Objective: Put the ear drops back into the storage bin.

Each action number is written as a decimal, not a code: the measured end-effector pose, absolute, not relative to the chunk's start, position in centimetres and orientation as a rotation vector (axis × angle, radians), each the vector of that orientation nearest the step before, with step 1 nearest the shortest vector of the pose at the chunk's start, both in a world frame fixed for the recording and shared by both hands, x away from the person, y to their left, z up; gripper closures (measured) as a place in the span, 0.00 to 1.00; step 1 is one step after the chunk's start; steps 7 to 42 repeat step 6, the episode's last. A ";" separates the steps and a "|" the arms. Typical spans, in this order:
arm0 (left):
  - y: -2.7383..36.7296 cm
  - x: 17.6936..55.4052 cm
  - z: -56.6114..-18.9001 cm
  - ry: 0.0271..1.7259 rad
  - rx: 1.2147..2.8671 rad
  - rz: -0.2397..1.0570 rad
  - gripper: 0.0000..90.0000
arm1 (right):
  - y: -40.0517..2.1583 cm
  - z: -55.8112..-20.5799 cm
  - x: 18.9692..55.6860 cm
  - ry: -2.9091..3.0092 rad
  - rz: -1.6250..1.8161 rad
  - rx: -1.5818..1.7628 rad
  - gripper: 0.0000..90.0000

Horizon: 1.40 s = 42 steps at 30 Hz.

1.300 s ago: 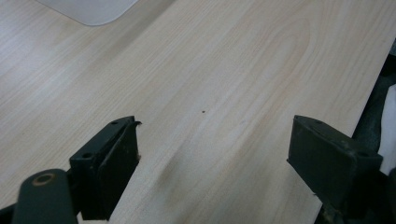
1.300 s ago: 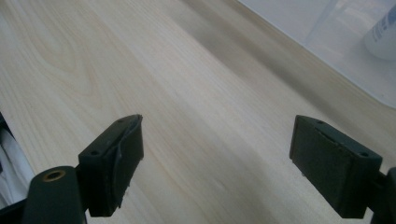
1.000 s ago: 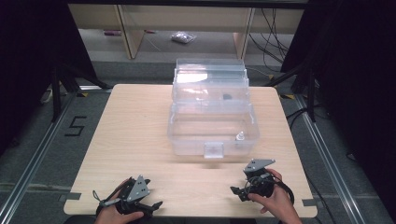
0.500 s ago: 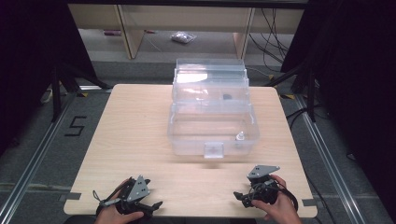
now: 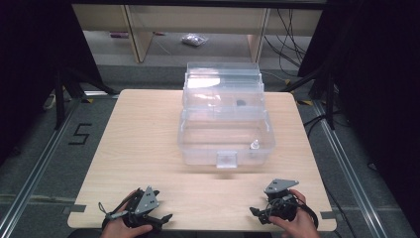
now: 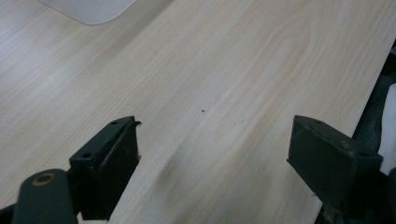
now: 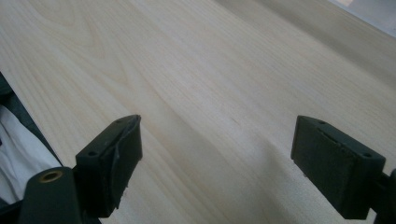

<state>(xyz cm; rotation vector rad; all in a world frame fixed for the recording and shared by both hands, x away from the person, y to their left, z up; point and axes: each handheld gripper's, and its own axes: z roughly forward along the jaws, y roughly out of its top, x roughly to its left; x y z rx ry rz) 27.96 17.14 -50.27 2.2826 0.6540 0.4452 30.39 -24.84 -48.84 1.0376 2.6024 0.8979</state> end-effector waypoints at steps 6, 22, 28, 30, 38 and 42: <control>17.1 27.9 -50.3 0.657 2.277 0.440 0.17 | -24.8 -49.1 30.4 2.588 0.918 1.040 0.19; 17.1 27.9 -50.3 0.657 2.277 0.440 0.17 | -24.8 -49.1 30.4 2.588 0.918 1.040 0.19; 17.1 27.9 -50.3 0.657 2.277 0.440 0.17 | -24.8 -49.1 30.4 2.588 0.918 1.040 0.19; 17.1 27.9 -50.3 0.657 2.277 0.440 0.17 | -24.8 -49.1 30.4 2.588 0.918 1.040 0.19; 17.1 27.9 -50.3 0.657 2.277 0.440 0.17 | -24.8 -49.1 30.4 2.588 0.918 1.040 0.19; 17.1 27.9 -50.3 0.657 2.277 0.440 0.17 | -24.8 -49.1 30.4 2.588 0.918 1.040 0.19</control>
